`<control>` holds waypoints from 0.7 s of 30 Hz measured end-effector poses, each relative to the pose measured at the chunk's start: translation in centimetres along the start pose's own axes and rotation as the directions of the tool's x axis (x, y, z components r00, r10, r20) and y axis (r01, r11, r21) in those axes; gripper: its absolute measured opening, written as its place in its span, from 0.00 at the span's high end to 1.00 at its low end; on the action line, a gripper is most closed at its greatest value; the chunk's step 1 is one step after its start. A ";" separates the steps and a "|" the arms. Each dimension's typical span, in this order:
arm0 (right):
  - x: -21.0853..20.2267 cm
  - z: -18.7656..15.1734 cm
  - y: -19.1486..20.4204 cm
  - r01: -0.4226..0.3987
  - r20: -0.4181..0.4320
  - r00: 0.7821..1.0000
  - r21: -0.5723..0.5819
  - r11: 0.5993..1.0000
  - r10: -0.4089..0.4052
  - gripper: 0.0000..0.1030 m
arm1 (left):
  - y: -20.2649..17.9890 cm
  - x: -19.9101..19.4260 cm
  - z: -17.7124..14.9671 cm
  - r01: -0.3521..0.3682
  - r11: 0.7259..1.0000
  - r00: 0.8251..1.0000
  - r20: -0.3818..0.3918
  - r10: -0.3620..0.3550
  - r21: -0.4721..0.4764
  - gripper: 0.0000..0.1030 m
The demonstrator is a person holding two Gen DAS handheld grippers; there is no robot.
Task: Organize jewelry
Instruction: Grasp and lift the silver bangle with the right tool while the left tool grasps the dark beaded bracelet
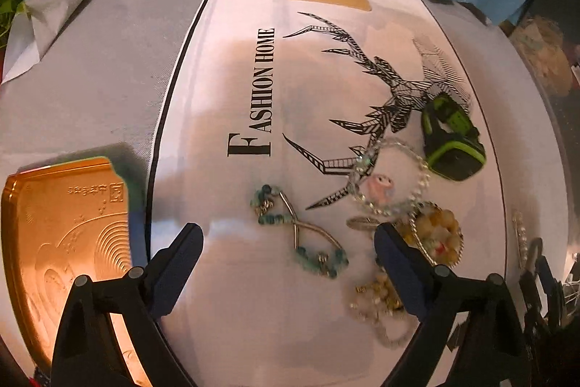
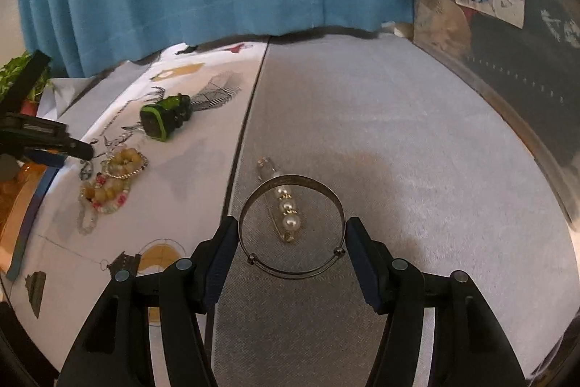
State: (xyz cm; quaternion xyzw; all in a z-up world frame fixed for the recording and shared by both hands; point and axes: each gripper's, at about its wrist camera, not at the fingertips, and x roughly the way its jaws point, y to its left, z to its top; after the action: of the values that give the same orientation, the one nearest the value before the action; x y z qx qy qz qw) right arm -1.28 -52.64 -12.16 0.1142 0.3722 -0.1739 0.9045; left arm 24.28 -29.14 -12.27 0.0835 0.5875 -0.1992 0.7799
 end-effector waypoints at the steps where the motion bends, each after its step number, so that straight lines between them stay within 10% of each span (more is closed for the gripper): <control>1: -0.2 0.1 0.1 -0.011 0.010 1.000 -0.002 1.000 0.011 0.41 | 0.1 0.3 0.1 0.003 1.000 1.000 -0.004 -0.003 -0.006 0.09; 7: -0.7 0.5 -0.6 0.089 0.030 0.996 0.000 0.996 -0.088 0.40 | 0.2 0.4 0.9 -0.009 1.000 1.000 0.016 0.009 -0.011 0.38; 9: -0.1 0.3 -1.7 0.093 -0.001 0.996 0.046 0.995 -0.093 0.41 | 0.2 0.2 1.1 0.001 1.000 0.999 0.038 0.000 -0.009 0.93; 21: -2.0 0.4 -2.9 0.116 0.012 0.993 0.106 0.988 -0.118 0.41 | -0.3 -6.4 -0.4 0.085 0.994 0.978 0.186 -0.095 0.062 0.92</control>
State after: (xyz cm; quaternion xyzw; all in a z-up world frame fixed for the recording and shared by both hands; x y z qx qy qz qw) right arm -3.48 -54.94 -10.69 0.1383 0.3605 -0.2470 0.8888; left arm 22.34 -27.88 -6.24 0.0587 0.5086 -0.2571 0.8196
